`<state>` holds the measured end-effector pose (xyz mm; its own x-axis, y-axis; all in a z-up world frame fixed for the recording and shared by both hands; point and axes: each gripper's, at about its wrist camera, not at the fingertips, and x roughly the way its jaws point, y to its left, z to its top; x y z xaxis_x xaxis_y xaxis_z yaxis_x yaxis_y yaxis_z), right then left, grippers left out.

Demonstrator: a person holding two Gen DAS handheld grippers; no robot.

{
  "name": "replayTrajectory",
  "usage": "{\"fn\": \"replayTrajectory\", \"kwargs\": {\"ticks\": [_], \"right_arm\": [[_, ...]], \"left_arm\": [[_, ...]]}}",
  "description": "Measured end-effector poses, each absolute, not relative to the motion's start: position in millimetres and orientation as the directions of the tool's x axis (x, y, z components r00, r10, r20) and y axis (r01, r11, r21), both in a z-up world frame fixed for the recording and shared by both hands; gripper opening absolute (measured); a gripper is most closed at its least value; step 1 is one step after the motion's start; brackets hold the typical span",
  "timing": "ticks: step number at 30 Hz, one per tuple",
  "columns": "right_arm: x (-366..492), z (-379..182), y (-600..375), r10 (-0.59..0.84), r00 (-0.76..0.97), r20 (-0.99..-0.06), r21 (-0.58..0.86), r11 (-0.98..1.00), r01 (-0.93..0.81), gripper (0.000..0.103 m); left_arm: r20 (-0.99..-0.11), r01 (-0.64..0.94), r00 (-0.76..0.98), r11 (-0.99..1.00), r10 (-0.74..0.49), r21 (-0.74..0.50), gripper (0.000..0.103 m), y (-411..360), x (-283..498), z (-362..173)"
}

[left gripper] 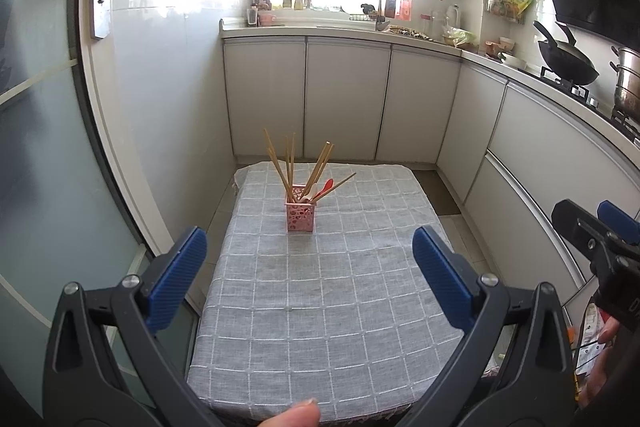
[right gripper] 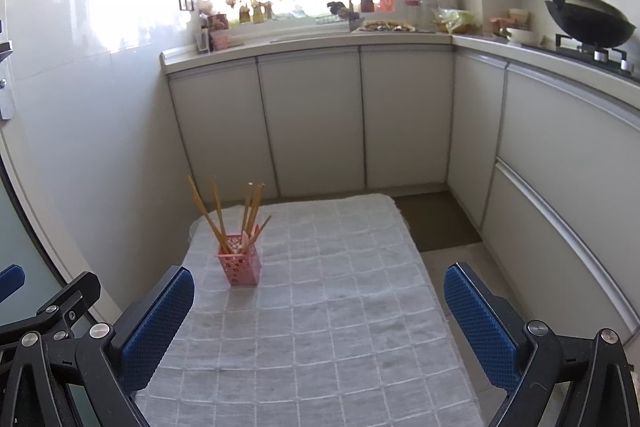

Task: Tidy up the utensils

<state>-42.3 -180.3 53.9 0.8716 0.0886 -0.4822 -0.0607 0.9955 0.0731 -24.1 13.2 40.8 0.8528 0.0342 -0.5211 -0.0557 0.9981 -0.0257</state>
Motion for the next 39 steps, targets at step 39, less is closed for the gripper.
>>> {"fn": "replayTrajectory", "kwargs": {"ticks": [39], "right_arm": [[-44.4, 51.3, -179.1, 0.082, 0.875, -0.477, 0.085, 0.995, -0.048, 0.103]], "left_arm": [[-0.538, -0.058, 0.842, 0.998, 0.038, -0.021, 0.102, 11.7, -16.4, 39.3]]}}
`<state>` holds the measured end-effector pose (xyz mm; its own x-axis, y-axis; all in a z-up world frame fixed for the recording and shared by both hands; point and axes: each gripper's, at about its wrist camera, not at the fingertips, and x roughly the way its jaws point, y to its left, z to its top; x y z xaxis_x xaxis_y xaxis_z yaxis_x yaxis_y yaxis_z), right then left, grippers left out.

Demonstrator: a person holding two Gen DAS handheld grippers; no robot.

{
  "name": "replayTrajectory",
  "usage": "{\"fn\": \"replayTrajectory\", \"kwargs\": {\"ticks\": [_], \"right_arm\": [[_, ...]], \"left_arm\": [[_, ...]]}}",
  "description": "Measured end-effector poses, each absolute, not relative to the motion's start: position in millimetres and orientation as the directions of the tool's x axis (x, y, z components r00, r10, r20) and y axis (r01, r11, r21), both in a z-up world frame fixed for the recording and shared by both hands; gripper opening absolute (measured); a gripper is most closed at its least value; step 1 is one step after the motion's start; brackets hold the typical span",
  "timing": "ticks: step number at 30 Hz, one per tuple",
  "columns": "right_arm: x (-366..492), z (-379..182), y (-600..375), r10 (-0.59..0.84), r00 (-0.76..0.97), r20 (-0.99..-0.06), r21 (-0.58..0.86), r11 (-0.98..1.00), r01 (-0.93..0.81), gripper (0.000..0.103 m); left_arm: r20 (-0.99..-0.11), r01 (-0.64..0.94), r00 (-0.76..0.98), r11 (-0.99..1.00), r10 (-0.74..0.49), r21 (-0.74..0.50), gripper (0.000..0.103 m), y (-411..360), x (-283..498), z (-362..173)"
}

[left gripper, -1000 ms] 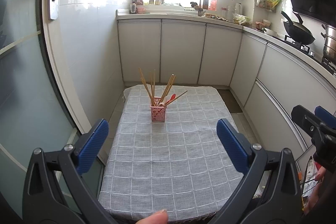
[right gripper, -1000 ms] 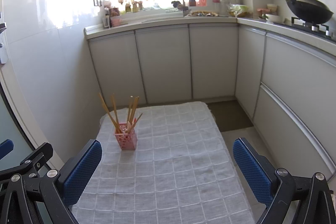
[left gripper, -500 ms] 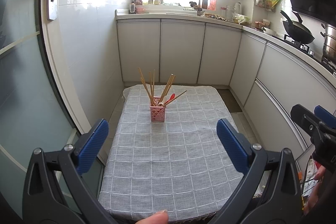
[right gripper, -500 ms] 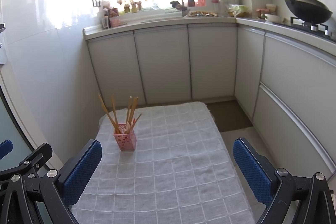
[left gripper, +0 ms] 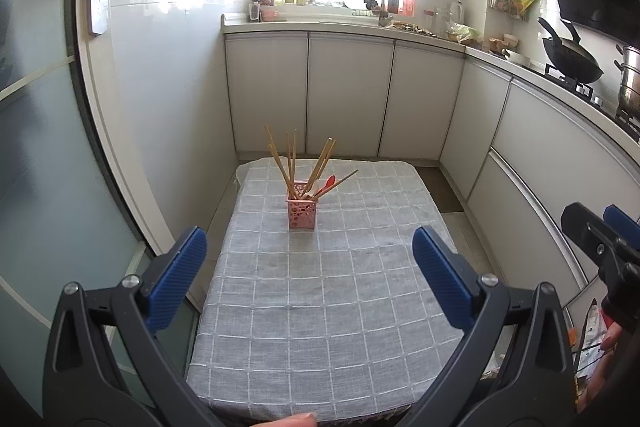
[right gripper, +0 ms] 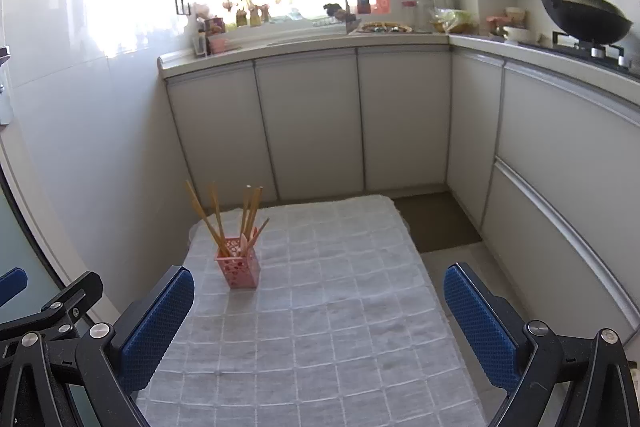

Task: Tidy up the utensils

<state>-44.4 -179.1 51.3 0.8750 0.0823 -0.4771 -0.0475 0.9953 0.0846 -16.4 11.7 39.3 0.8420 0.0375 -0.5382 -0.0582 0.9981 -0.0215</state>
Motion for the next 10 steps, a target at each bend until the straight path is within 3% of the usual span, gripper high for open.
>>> {"fn": "replayTrajectory", "kwargs": {"ticks": [10], "right_arm": [[-23, 37, -188, 0.084, 0.86, -0.504, 0.111, 0.993, -0.032, 0.103]], "left_arm": [[-0.565, -0.036, 0.825, 0.999, 0.02, -0.018, 0.102, 6, 5, 25]]}}
